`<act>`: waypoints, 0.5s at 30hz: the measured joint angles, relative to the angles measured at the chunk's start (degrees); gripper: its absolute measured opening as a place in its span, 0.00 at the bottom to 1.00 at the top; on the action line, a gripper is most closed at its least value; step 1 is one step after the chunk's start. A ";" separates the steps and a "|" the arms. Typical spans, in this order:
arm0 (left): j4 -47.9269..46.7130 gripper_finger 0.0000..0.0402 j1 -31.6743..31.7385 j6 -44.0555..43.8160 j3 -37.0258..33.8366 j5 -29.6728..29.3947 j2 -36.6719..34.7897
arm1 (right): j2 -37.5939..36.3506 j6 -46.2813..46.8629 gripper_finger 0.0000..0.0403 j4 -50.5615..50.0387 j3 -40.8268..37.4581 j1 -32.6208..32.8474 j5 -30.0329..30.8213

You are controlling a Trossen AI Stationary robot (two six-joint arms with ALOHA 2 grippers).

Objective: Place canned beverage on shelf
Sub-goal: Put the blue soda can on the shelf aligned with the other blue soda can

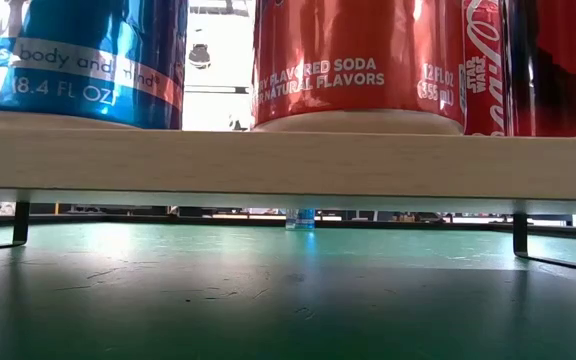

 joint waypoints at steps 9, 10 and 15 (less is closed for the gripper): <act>0.00 0.82 -0.01 0.00 0.00 0.03 0.00 | 0.98 3.52 0.92 0.94 0.04 1.43 1.27; 0.00 0.82 0.00 0.00 0.00 0.05 -0.02 | 1.49 4.16 0.92 1.07 0.04 1.71 1.31; 0.00 0.82 0.00 0.02 0.00 0.72 -0.02 | 4.45 5.84 0.92 -0.30 -0.07 2.56 1.34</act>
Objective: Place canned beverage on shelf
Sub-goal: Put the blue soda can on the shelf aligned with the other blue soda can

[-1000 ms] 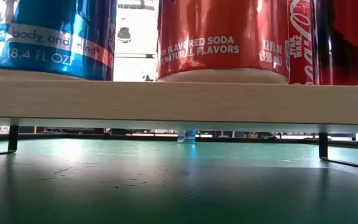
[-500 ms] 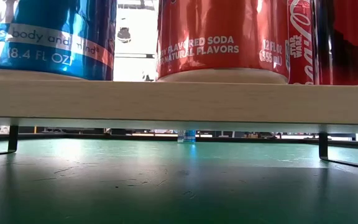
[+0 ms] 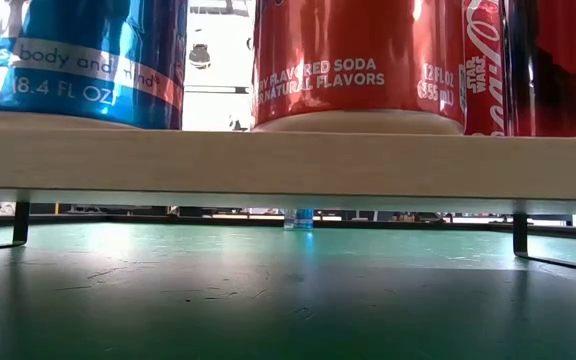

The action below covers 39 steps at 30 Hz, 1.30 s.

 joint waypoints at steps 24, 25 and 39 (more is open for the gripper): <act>-0.63 0.82 0.00 0.02 0.02 1.16 0.00 | 1.21 0.59 0.74 -1.49 0.02 1.42 4.28; -0.63 0.82 0.00 0.11 0.02 1.18 0.00 | 1.21 0.53 0.72 -1.50 0.03 1.42 4.20; -0.47 0.82 -0.02 2.46 0.02 3.81 0.00 | -1.72 3.05 0.65 -12.83 8.80 9.90 3.25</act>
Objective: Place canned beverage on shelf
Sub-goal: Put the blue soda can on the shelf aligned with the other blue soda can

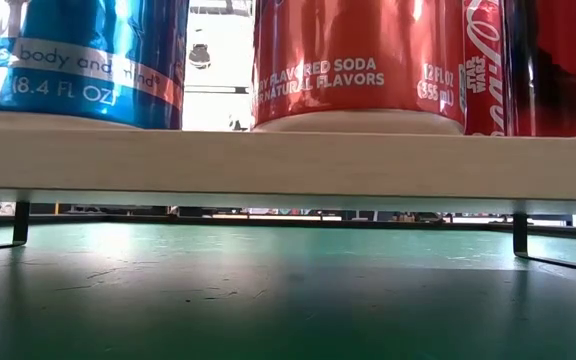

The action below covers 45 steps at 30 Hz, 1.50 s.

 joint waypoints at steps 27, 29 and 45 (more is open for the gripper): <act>0.06 0.82 0.00 -0.75 0.00 7.44 0.02 | -1.88 21.88 0.64 12.08 1.34 34.60 6.78; 0.06 0.82 0.00 -2.79 0.00 7.27 0.02 | -1.83 19.53 0.64 11.53 1.34 34.53 6.12; 1.53 0.82 -4.63 -16.46 0.00 2.86 0.73 | -0.66 6.78 0.64 12.58 1.16 34.18 0.24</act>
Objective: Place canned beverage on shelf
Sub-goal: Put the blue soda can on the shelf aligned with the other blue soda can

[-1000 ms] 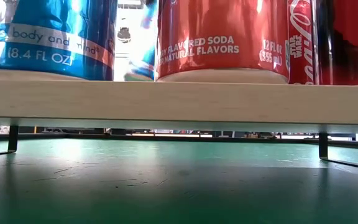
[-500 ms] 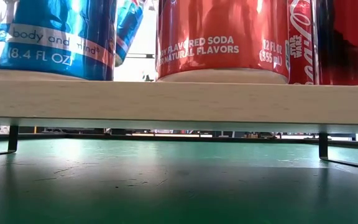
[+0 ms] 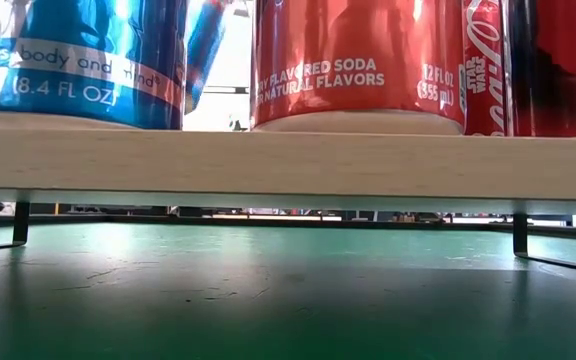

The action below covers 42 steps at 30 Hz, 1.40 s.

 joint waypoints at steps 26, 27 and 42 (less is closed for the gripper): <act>3.74 0.82 -12.57 1.88 0.00 -9.06 9.80 | 1.64 0.66 0.83 -0.66 -0.13 -1.11 -5.49; 3.78 0.82 -12.55 1.93 0.00 -9.08 9.80 | 1.64 0.66 0.82 -0.59 -0.13 -1.13 -5.49; 6.07 0.82 -12.53 4.73 0.00 -9.32 9.80 | 1.66 -1.46 0.82 1.60 -0.13 -2.24 -5.40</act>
